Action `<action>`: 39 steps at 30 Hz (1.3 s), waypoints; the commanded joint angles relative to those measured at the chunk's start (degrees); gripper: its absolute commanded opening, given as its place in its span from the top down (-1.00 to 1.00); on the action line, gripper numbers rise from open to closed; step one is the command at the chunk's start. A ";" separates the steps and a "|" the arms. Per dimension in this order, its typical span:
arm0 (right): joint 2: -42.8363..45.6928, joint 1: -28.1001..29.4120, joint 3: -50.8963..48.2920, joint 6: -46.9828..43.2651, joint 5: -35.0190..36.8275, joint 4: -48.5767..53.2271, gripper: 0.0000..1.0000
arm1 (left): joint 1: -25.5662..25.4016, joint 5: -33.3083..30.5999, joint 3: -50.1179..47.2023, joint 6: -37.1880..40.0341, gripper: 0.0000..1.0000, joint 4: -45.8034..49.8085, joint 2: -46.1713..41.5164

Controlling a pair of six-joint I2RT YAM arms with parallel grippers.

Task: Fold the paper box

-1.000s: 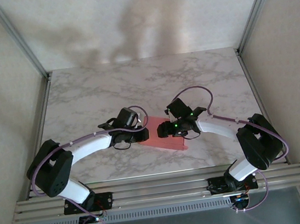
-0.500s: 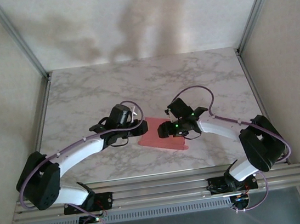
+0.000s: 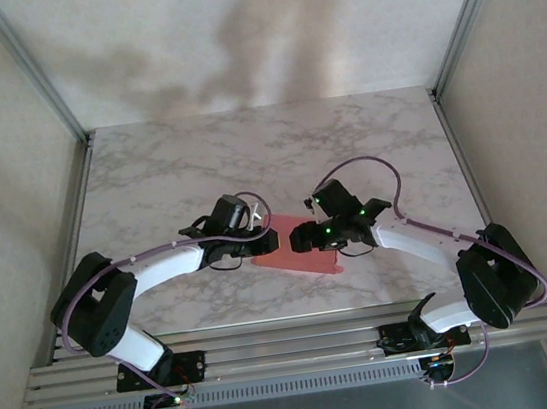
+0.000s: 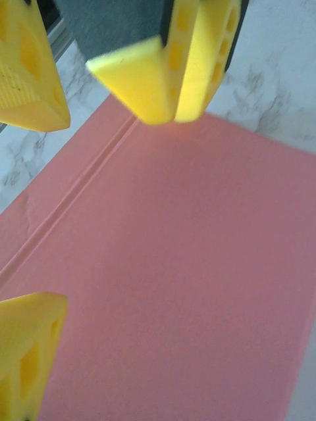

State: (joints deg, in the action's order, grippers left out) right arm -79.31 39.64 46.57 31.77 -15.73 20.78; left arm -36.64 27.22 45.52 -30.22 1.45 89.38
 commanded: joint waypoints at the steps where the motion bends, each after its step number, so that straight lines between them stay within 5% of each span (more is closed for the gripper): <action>1: -0.43 0.09 -2.00 1.01 -0.37 0.51 -0.32 | 0.22 -1.02 -1.51 0.39 0.31 -1.32 1.12; 22: -6.52 0.10 -0.28 -0.28 4.56 0.63 -0.31 | -0.71 -8.62 -5.15 -1.90 0.35 -0.13 3.74; 31: -10.44 -1.17 8.97 -6.53 2.24 0.08 -0.35 | 0.95 -9.64 -8.53 -8.45 0.33 -4.24 -7.65; 35: -7.42 -1.79 9.79 -6.53 2.30 0.67 -0.37 | 2.19 -10.09 -9.72 -8.81 0.14 -7.56 -14.16; 39: -2.75 -2.15 6.84 -4.39 3.18 1.59 -0.37 | 3.57 -10.28 -9.97 -6.51 -0.54 -7.49 -18.04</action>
State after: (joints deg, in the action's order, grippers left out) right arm -86.17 37.89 54.76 26.61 -13.15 20.73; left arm -34.13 18.28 36.18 -37.85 -4.95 73.65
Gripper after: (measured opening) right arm 0.683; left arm 0.719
